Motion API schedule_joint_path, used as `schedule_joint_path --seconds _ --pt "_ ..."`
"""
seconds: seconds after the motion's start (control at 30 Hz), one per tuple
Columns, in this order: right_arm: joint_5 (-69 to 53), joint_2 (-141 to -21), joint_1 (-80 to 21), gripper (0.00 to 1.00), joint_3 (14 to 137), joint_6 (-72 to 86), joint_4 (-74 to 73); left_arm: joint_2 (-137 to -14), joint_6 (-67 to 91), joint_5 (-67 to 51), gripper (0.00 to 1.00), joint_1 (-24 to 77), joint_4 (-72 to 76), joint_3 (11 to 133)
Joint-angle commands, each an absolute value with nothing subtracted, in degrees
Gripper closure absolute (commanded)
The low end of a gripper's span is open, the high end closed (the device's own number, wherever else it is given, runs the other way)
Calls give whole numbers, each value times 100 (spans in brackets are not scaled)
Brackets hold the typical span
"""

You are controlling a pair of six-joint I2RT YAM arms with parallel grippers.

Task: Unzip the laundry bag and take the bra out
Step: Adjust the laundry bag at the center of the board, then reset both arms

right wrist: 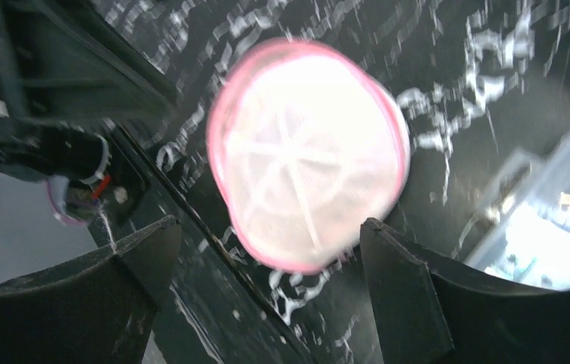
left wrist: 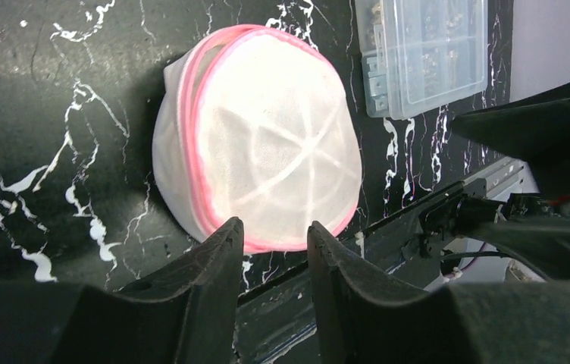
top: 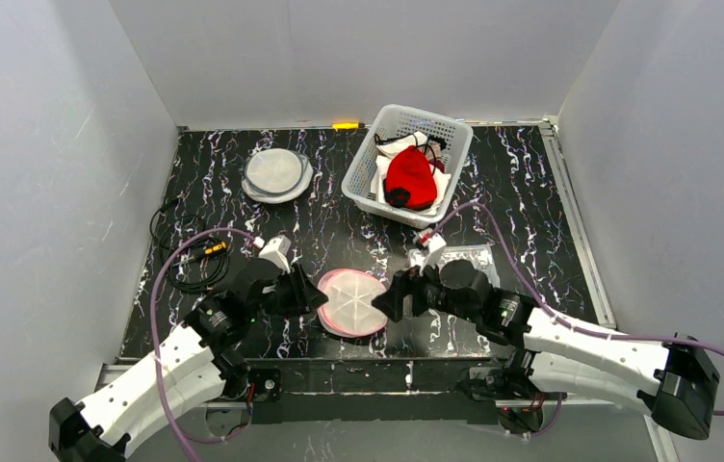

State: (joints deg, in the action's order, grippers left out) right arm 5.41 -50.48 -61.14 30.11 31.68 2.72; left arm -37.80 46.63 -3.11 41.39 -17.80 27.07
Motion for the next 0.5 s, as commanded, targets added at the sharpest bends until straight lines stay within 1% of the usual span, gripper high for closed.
schedule_joint_path --seconds 0.0,0.1,0.17,0.23,0.3,0.33,0.4,0.47 --pt "494 -4743 -6117 5 2349 3697 333 -3345 4874 -73 65 4160 -2435 2531" --pt "662 -4328 -6126 7 2077 3620 364 -3108 4871 401 64 4161 -2748 2517" --pt "863 -3942 -6119 7 1922 3509 352 -2984 4833 757 62 4159 -3042 2571" --pt "1052 -3473 -6120 7 1797 3447 340 -2888 4838 1132 58 4166 -3309 2650" --pt "1424 -3059 -6126 2 1772 3463 254 -2870 4933 1471 55 4166 -3554 2785" --pt "1628 -2893 -6124 1 1813 3471 149 -2893 5002 1670 54 4161 -3668 2853" --pt "2115 -2598 -6124 1 1941 3457 -125 -2976 5206 1910 48 4162 -3878 3006" --pt "2546 -2404 -6127 1 2128 3342 -348 -3095 5301 2041 45 4162 -3984 3148"
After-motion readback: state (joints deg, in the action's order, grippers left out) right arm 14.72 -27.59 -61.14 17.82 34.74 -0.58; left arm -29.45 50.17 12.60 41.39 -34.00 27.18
